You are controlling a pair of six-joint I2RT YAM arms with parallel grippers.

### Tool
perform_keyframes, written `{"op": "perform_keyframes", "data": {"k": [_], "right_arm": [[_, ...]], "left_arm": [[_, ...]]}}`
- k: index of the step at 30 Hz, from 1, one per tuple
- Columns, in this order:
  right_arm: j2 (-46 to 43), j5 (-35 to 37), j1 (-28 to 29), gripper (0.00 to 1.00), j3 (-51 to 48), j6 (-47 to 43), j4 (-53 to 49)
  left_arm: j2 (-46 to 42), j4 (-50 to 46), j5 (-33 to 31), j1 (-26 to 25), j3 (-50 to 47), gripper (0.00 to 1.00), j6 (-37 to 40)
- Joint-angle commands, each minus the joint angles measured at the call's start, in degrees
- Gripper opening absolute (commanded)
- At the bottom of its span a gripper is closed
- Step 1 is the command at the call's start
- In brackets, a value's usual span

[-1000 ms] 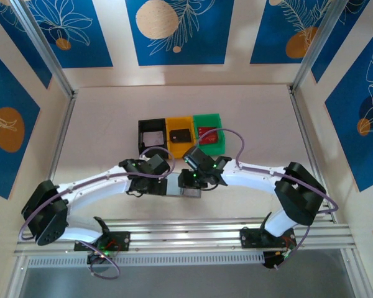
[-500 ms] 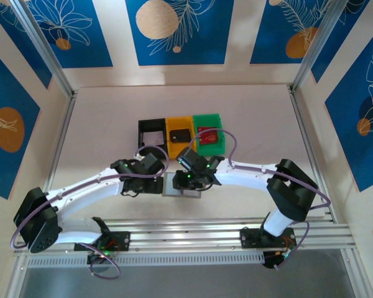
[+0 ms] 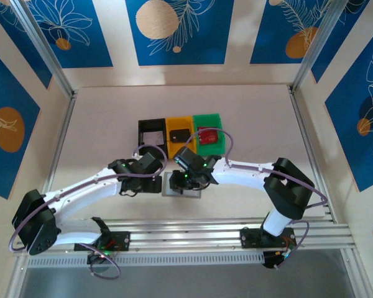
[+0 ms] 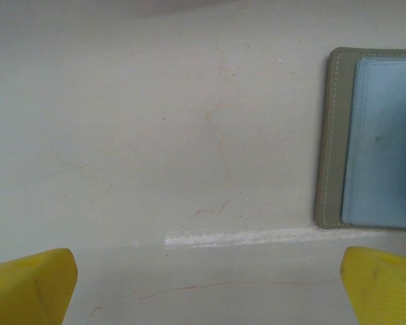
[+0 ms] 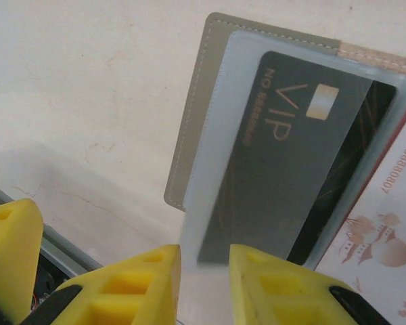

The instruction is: Take the credit cards out of the card holder

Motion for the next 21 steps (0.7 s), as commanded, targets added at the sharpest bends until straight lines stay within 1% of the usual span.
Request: {"op": "perform_keyframes", "data": {"k": [1,10,21], "right_arm": [[1.1,-1.6,0.7,0.27,1.9,-1.1,-1.8],[-1.5,-0.9,-0.5,0.27,0.8,-2.4,-2.7],[-6.2,-5.6,-5.6,0.27,-6.3,-3.2,2.2]], "left_arm": [[-0.9,-2.1,-0.9,0.7,-0.2,1.0,0.0],[0.8,-0.6,1.1,0.9,-0.1,1.0,0.2],[8.5,3.7,7.1,0.8,1.3,1.0,-0.2]]}}
